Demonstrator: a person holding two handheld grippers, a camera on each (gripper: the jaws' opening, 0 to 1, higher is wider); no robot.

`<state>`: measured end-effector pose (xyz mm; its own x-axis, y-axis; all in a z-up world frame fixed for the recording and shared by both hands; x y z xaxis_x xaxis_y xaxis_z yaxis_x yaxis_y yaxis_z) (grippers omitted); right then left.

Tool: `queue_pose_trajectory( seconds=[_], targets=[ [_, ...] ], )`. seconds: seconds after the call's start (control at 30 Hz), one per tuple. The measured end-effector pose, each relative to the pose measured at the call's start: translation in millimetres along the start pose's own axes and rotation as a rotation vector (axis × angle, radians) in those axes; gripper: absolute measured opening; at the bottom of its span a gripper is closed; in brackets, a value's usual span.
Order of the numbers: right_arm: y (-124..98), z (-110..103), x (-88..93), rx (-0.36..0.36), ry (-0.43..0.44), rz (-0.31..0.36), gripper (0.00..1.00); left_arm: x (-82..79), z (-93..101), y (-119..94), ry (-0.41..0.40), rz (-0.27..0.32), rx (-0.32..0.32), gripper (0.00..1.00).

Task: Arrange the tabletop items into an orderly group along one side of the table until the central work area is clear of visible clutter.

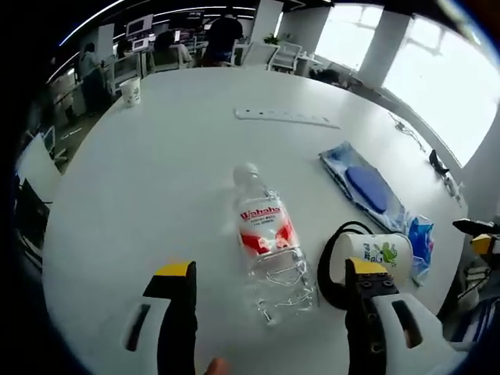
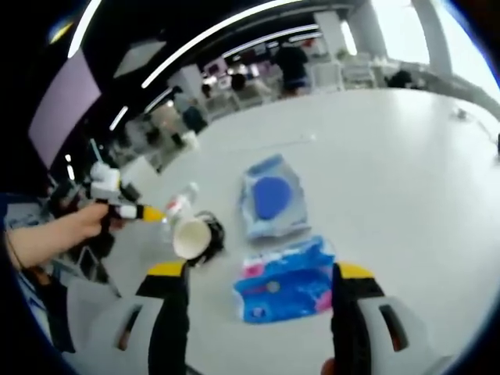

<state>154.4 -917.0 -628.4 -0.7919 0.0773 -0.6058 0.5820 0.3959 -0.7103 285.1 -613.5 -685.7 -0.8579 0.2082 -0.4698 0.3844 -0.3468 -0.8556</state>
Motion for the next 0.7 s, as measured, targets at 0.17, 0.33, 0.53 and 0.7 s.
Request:
queue_pose_trajectory(
  seconds=[0.17, 0.33, 0.53, 0.7],
  targets=[
    [0.0, 0.8, 2.1, -0.005, 0.010, 0.008, 0.71, 1.9, 0.1, 4.7, -0.012, -0.012, -0.023, 0.72],
    [3.5, 0.9, 4.9, -0.012, 0.026, 0.010, 0.71, 1.9, 1.0, 9.4, -0.041, -0.007, -0.035, 0.64],
    [9.5, -3.3, 4.1, -0.038, 0.028, 0.014, 0.70, 3.7, 3.2, 18.1, -0.028, -0.029, -0.050, 0.63],
    [11.6, -1.4, 1.3, -0.043, 0.038, 0.022, 0.70, 4.7, 3.8, 22.5, -0.065, -0.033, -0.048, 0.60]
  ],
)
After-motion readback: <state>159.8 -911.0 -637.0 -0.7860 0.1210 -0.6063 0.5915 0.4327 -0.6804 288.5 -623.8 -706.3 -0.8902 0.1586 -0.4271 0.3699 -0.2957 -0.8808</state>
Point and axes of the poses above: the point that each gripper's makers call its tool centre point, and the gripper's own axes: y roughly forward along the fingers, z roughly to its right, x roughly out of its underside, the point moved 1 cm from there along -y, roughly backward along the fingers, and after that the axes turned 9 degrees about -z, right-handed, at the moved point
